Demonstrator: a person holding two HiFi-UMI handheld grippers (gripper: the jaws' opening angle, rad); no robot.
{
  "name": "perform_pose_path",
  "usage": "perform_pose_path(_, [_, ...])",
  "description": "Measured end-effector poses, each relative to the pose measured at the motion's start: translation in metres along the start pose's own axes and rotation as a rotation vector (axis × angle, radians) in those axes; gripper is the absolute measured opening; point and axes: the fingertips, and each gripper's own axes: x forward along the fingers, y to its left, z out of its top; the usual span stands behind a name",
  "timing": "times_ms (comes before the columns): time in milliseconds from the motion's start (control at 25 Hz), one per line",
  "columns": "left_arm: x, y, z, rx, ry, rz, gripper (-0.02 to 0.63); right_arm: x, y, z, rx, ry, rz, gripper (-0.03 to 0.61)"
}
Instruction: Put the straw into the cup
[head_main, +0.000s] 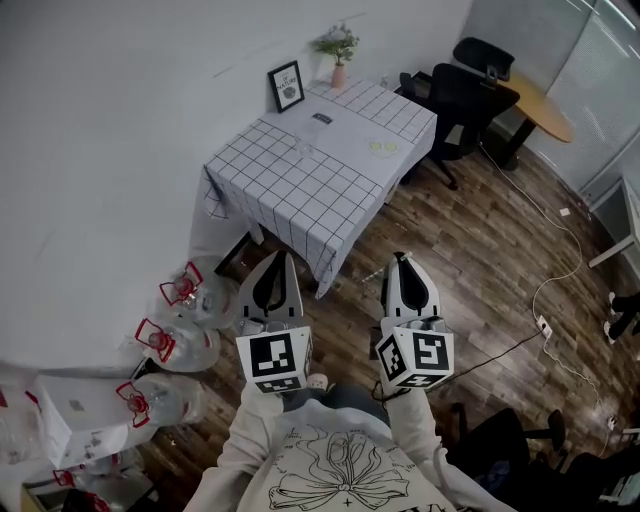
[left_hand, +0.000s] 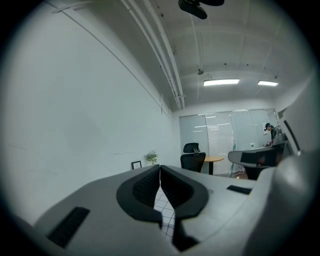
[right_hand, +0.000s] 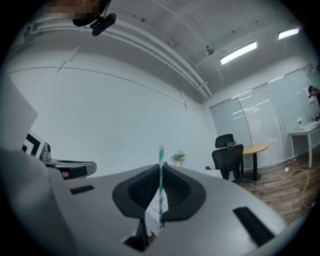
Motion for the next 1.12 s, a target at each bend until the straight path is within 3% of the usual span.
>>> perform_pose_path(520, [0.064,0.026,-0.023,-0.008,0.059,0.017,0.005,0.068,-0.012,-0.019,0.005,0.047,-0.003,0.015])
perform_pose_path(1120, [0.241,0.063,-0.011,-0.003,0.066,0.143,0.005,0.274,-0.063,0.000,0.029,0.036,0.123,0.015])
